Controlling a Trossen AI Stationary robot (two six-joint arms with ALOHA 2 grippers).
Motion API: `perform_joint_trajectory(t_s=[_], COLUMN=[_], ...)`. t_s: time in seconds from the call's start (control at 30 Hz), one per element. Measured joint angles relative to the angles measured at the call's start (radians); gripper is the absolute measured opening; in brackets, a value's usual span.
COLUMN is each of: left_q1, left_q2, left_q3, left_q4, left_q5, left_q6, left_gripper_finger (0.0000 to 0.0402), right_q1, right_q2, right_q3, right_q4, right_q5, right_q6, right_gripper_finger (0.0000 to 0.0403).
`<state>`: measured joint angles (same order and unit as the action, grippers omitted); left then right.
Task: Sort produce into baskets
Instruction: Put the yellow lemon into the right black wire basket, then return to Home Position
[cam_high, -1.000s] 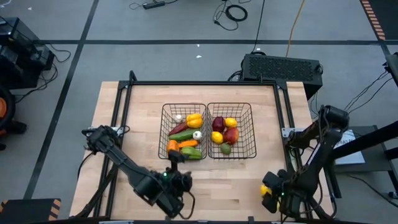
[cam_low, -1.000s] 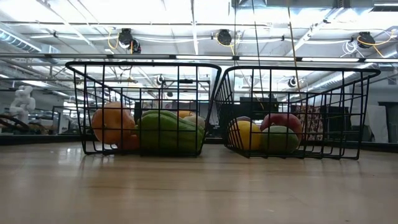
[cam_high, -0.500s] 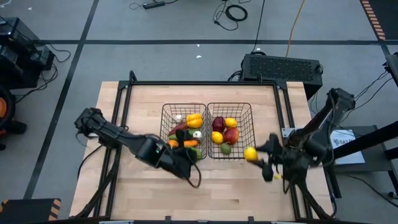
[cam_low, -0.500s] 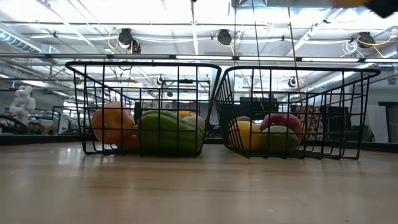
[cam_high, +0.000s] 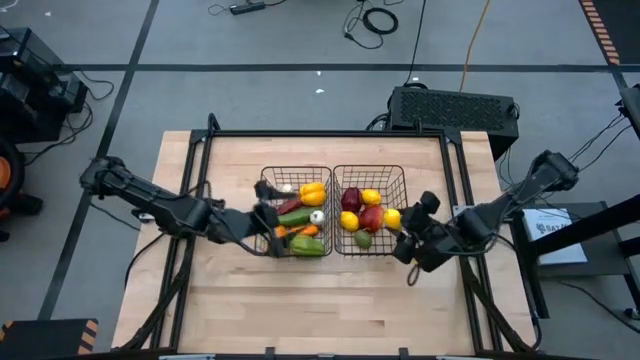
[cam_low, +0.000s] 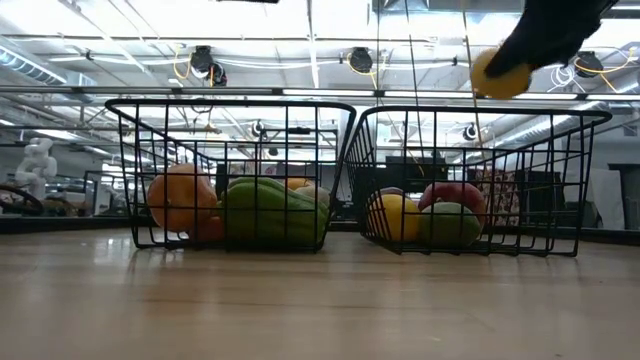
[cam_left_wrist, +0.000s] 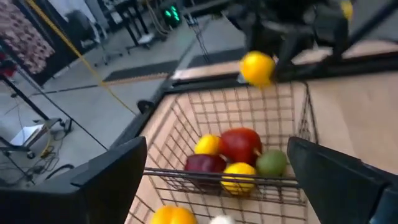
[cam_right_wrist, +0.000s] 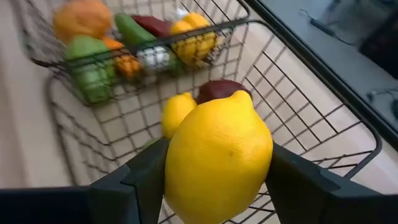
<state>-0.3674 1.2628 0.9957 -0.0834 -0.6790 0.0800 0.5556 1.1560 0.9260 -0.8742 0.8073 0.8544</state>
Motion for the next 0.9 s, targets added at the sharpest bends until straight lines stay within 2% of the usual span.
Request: perform_joint_trajectory(t_s=[0.1,0.17,0.3,0.37,0.7,0.83,0.9], left_q1=[0.006,0.012,0.015,0.014,0.012,0.021,0.023], left_q2=[-0.06,-0.091,-0.124,-0.123,-0.122,-0.122,-0.122], left_q3=[-0.067,-0.095,-0.12,-0.12,-0.12,-0.12,-0.12], left_q4=[0.059,0.054,-0.001,-0.046,0.023,0.022,0.022], left_q5=[-0.004,-0.031,-0.221,-0.259,-0.195,-0.113,-0.107], left_q6=[0.009,0.006,-0.016,-0.015,-0.015,-0.018,-0.019], left_gripper_finger=[0.0393,0.0393,0.0393,0.0393,0.0393,0.0393,0.0393], right_q1=[-0.035,-0.059,-0.088,-0.101,-0.139,-0.14,-0.133], right_q2=[0.043,0.067,0.115,0.135,0.187,0.171,0.149], right_q3=[0.0,0.0,0.0,0.0,0.0,-0.001,-0.001], right_q4=[0.001,-0.001,-0.004,-0.003,0.019,0.053,0.08], right_q5=[-0.018,-0.066,-0.113,-0.14,-0.153,-0.137,-0.121], right_q6=[-0.003,-0.004,-0.003,-0.001,-0.009,-0.052,-0.094], right_gripper_finger=[0.0224,0.0224,0.0224,0.0226,0.031,0.0316,0.0315])
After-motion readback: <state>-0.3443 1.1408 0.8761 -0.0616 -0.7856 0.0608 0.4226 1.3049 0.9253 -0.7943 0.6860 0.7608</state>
